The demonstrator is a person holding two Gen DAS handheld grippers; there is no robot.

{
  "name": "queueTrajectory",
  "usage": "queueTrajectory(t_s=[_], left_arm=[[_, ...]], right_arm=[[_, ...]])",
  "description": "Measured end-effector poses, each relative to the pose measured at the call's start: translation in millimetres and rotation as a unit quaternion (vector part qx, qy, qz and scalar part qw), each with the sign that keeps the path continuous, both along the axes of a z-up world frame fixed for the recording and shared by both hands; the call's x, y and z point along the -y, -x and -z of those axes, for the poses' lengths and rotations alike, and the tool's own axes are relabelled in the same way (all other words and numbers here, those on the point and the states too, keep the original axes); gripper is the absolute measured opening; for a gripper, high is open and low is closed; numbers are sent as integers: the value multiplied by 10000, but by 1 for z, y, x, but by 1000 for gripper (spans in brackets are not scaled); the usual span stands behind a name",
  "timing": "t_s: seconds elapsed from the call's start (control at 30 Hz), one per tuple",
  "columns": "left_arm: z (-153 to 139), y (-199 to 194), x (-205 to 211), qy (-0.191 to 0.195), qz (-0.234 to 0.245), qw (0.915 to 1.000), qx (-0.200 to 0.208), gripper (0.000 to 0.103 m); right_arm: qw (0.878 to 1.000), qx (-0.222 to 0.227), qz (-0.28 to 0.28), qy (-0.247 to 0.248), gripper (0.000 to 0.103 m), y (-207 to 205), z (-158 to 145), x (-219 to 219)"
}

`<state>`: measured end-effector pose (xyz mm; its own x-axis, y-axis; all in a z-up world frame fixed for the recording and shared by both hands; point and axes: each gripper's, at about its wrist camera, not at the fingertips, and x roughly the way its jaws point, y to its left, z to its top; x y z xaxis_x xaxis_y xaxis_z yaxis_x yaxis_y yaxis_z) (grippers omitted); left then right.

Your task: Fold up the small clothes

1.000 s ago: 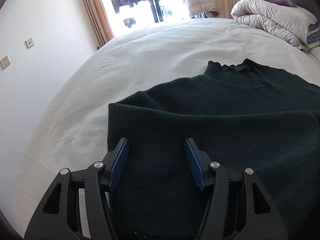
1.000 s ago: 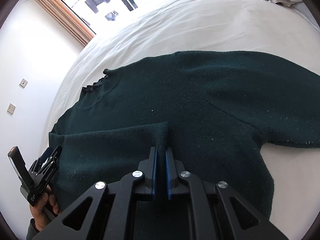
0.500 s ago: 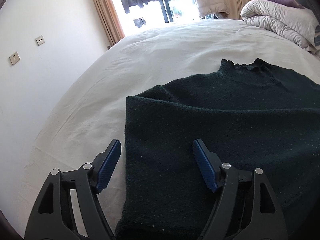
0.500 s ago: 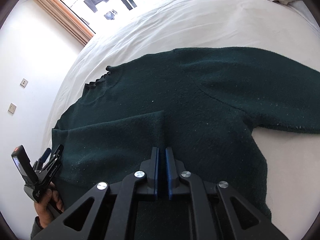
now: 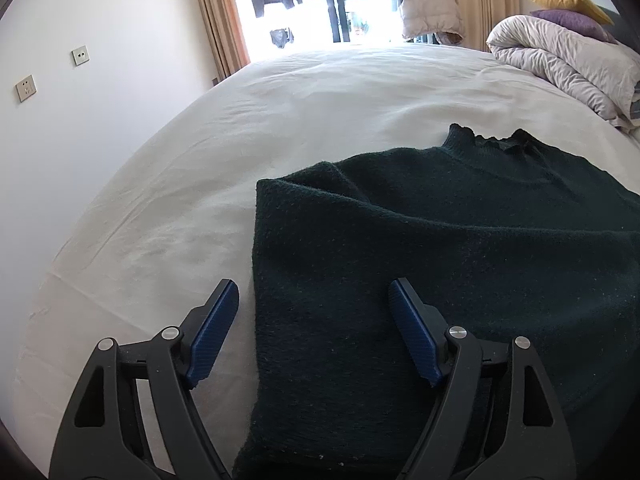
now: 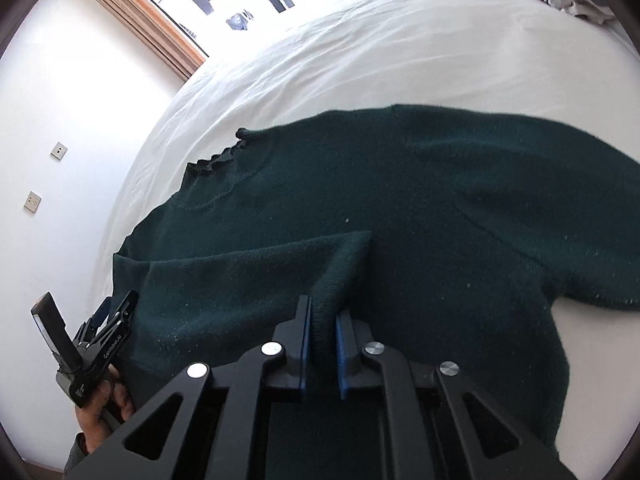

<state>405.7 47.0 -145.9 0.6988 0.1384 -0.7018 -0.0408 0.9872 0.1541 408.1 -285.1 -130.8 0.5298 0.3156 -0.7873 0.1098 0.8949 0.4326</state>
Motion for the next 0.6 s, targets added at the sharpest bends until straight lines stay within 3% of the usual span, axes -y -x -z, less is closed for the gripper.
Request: queueTrajectory(t_s=[0.27, 0.37, 0.47, 0.53, 0.6], left_arm=[[0, 0, -4, 62, -117, 9999, 14, 83], [-1, 0, -2, -42, -164, 9998, 61, 83], [-2, 3, -1, -147, -312, 9992, 183, 83], [-2, 3, -4, -151, -430, 9987, 214, 83], [-1, 2, -5, -142, -463, 9987, 180, 83]], right_arm=[[9993, 301, 23, 200, 10, -5, -17, 7], [9970, 716, -132, 269, 10, -10, -30, 3], [9922, 993, -290, 691, 10, -15, -42, -6], [9920, 860, -321, 866, 10, -25, -31, -5], [9960, 314, -365, 755, 10, -43, -3, 1]])
